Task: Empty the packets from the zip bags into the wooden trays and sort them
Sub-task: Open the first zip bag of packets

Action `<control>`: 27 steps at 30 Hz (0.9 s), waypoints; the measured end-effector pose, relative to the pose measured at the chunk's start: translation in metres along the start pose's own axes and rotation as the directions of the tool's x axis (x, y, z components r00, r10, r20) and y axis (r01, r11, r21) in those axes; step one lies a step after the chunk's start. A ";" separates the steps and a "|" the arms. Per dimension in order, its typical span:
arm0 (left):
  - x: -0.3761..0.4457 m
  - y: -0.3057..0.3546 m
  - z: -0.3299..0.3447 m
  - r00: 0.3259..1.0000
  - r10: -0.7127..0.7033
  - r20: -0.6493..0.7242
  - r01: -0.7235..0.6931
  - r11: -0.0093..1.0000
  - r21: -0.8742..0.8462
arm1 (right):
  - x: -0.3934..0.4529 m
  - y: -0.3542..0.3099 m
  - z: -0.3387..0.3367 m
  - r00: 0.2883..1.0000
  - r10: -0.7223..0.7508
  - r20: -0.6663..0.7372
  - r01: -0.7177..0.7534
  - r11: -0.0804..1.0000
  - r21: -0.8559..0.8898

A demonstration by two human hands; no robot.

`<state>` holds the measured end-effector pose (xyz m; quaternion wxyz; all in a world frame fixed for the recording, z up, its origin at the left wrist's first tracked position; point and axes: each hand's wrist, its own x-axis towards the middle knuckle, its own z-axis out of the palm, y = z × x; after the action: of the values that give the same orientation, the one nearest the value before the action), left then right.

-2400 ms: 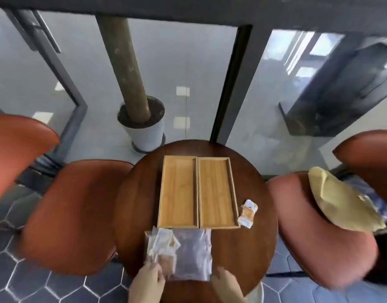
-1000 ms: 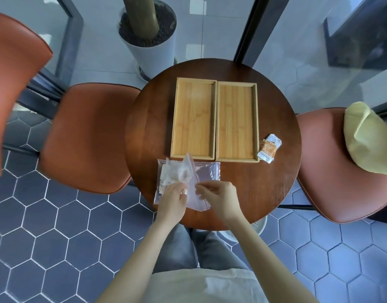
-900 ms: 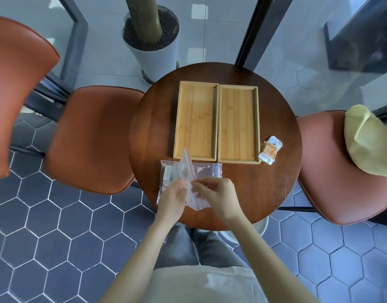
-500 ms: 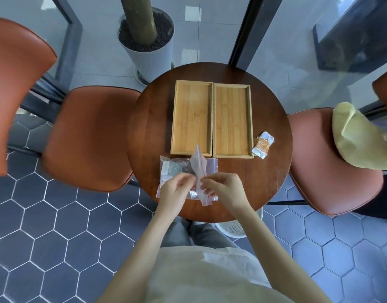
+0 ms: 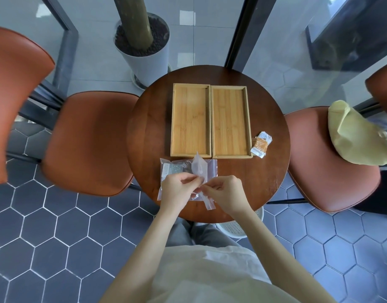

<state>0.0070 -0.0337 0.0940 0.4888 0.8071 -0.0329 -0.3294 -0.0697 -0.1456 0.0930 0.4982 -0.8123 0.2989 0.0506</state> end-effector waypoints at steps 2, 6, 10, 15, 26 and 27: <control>0.001 0.000 -0.001 1.000 -0.015 0.021 0.014 0.999 0.032 | 0.000 0.001 0.001 1.000 -0.009 -0.022 0.009 1.000 -0.011; 0.003 0.001 -0.002 0.997 -0.056 0.058 0.053 0.998 0.046 | 0.000 0.003 0.001 0.999 0.013 -0.051 -0.013 1.000 0.012; 0.005 0.002 -0.003 0.989 -0.126 0.078 0.128 0.992 -0.019 | 0.001 0.004 -0.002 0.997 0.059 -0.057 -0.053 0.993 0.108; 0.005 0.009 0.003 0.987 -0.159 -0.009 0.158 0.987 -0.031 | 0.000 -0.001 0.003 0.981 0.174 -0.086 -0.151 0.963 0.224; -0.009 0.014 0.017 0.996 -0.002 -0.085 0.023 0.970 0.243 | 0.017 0.008 0.013 0.670 0.645 -0.367 -0.370 0.719 0.589; -0.013 0.011 0.015 0.996 -0.008 -0.085 0.030 0.965 0.262 | 0.021 0.013 0.007 0.660 0.645 -0.385 -0.370 0.725 0.581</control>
<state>-0.0086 -0.0458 0.1044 0.3753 0.8781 -0.0482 -0.2929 -0.0586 -0.1533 0.0715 0.5256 -0.5277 0.6562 -0.1213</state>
